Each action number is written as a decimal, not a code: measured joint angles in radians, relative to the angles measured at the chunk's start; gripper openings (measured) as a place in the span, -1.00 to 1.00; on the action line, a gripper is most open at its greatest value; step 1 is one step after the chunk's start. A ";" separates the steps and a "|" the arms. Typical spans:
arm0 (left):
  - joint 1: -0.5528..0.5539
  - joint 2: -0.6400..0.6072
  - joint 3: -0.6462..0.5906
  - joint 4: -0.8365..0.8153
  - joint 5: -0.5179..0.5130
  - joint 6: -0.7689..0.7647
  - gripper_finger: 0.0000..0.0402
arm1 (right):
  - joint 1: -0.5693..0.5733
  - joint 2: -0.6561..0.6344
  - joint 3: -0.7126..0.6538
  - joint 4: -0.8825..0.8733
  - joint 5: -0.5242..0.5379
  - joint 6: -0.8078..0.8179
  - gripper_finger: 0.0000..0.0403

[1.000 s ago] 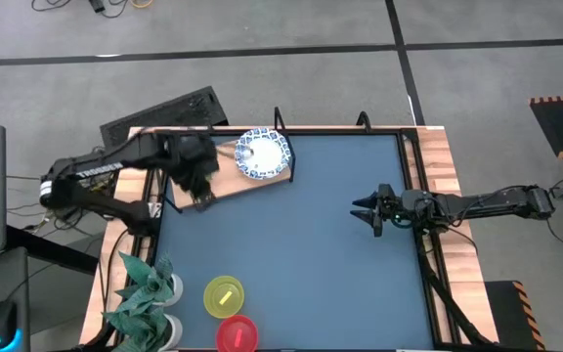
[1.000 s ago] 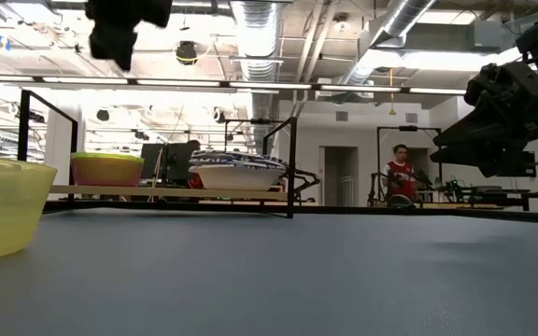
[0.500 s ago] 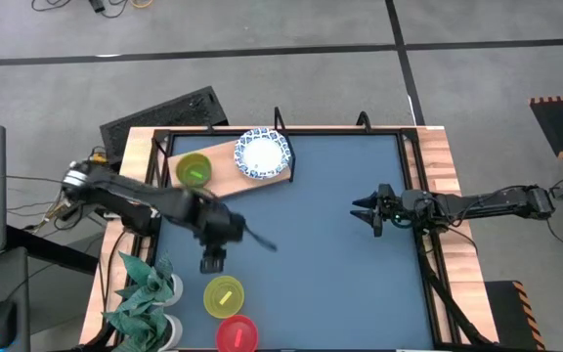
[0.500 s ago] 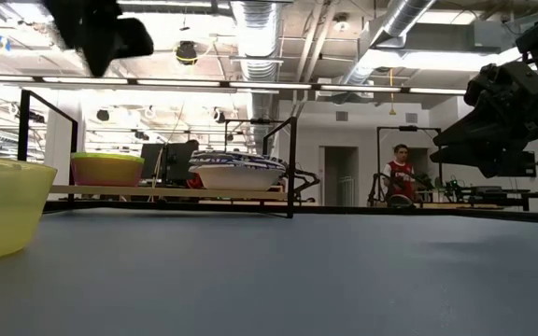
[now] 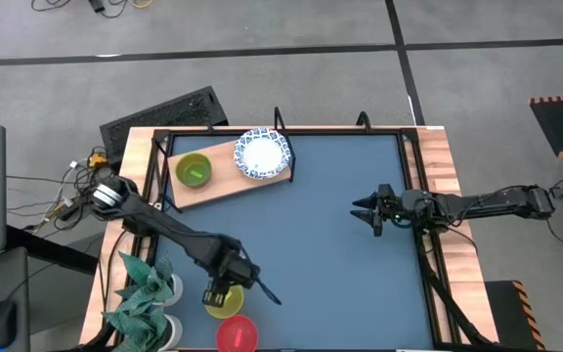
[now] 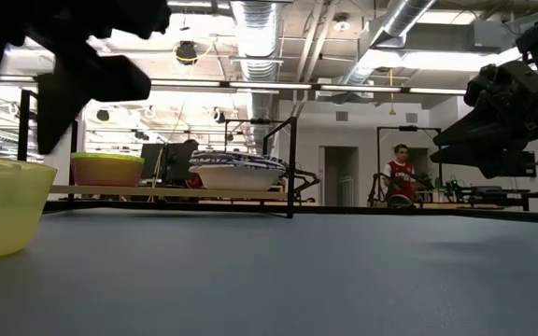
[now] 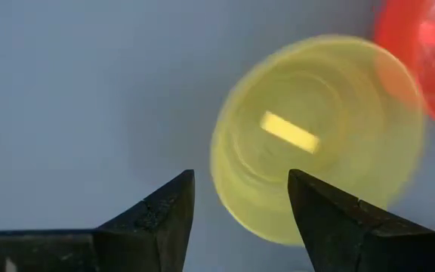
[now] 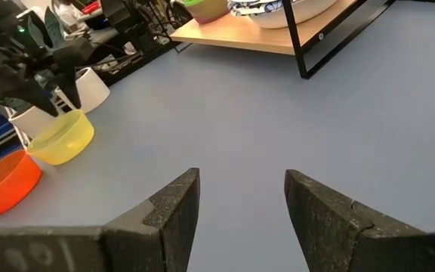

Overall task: Place and stack bowls onto a shelf
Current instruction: Stack the yellow bowl on top of the other green bowl on the shelf, then stack the red bowl on top of the other yellow bowl on the shelf

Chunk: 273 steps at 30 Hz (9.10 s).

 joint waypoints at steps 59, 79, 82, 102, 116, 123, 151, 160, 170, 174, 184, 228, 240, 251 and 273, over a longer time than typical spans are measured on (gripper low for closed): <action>1.069 -0.571 -0.107 -0.305 -0.138 -0.225 -1.00 | 0.000 0.000 0.000 0.000 0.001 -0.001 0.09; 1.309 -0.067 0.359 -0.621 -0.209 0.635 -1.00 | 0.000 0.000 0.000 0.000 0.002 -0.001 0.09; 1.343 -0.050 0.359 -0.622 -0.223 0.641 -1.00 | 0.000 0.000 0.000 0.000 0.003 0.000 0.09; 1.440 -0.051 0.248 -0.595 -0.209 0.682 -1.00 | 0.000 0.000 0.000 0.000 0.003 -0.001 0.09; 1.440 -0.052 0.246 -0.550 -0.209 0.719 -1.00 | 0.000 0.000 0.000 0.000 0.003 -0.001 0.09; 1.444 -0.053 0.203 -0.550 -0.210 0.719 -1.00 | 0.000 0.000 0.000 0.000 0.003 -0.001 0.09; 1.439 -0.054 0.203 -0.485 -0.208 0.716 -1.00 | 0.000 0.000 0.000 0.000 0.003 -0.009 0.09; 1.439 -0.054 0.203 -0.490 -0.208 0.712 -1.00 | 0.000 0.000 0.000 0.000 0.003 -0.009 0.09; 1.439 -0.054 0.203 -0.510 -0.226 0.691 -1.00 | 0.000 0.000 0.000 0.000 0.003 -0.012 0.09; 1.439 -0.054 0.203 -0.534 -0.260 0.683 -1.00 | 0.000 0.000 0.000 0.000 0.003 -0.012 0.09; 1.439 -0.052 0.203 -0.533 -0.277 0.663 -1.00 | 0.000 0.000 0.000 0.000 0.003 -0.024 0.09; 1.395 -0.060 0.123 -0.474 -0.165 0.763 -0.54 | 0.000 0.000 0.000 0.000 0.003 -0.026 0.09; 1.426 -0.062 0.292 -0.595 0.128 0.685 -0.23 | 0.000 0.000 0.000 0.000 0.003 -0.026 0.09; 1.121 -0.136 0.269 -0.622 0.535 0.515 -0.28 | 0.000 0.000 0.000 0.000 0.003 -0.025 0.09; 0.008 -0.235 0.269 -0.117 -0.143 -0.404 -0.28 | 0.000 0.000 0.000 0.000 0.003 -0.027 0.09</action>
